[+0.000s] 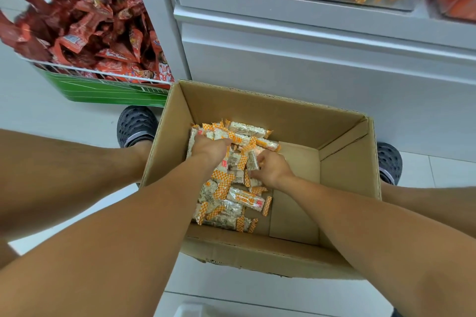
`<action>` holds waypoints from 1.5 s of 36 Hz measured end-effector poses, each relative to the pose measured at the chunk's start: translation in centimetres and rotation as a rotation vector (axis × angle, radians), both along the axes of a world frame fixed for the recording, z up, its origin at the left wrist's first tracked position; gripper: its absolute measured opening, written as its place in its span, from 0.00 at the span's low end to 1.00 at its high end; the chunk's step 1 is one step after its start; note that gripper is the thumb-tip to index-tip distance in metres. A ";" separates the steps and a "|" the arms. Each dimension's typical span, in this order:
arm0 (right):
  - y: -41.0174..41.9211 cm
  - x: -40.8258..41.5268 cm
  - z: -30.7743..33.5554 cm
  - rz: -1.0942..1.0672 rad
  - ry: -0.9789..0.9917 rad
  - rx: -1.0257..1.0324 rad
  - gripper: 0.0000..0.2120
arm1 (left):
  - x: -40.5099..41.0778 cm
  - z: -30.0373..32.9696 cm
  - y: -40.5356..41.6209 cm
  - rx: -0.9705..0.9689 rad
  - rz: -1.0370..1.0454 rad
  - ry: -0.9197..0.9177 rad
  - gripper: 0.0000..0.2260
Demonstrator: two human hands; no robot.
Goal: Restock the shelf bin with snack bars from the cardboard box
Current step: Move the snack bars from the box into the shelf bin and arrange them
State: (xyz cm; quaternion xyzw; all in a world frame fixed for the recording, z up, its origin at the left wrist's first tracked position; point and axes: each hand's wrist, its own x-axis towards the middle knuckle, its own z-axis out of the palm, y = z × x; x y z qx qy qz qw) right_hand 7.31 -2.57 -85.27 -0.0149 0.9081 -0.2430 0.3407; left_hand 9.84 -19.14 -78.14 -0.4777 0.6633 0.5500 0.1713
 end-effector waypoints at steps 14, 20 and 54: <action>-2.8 -0.1 4.2 -0.272 -0.132 -0.676 0.16 | -0.4 1.5 1.5 0.135 0.056 0.038 0.36; -1.3 -1.3 6.0 -0.456 -0.540 -0.932 0.17 | 0.4 1.5 1.0 0.143 -0.069 0.066 0.52; 1.3 -2.1 8.6 -0.158 -0.564 -0.796 0.24 | 0.4 3.5 1.1 0.444 0.121 0.115 0.21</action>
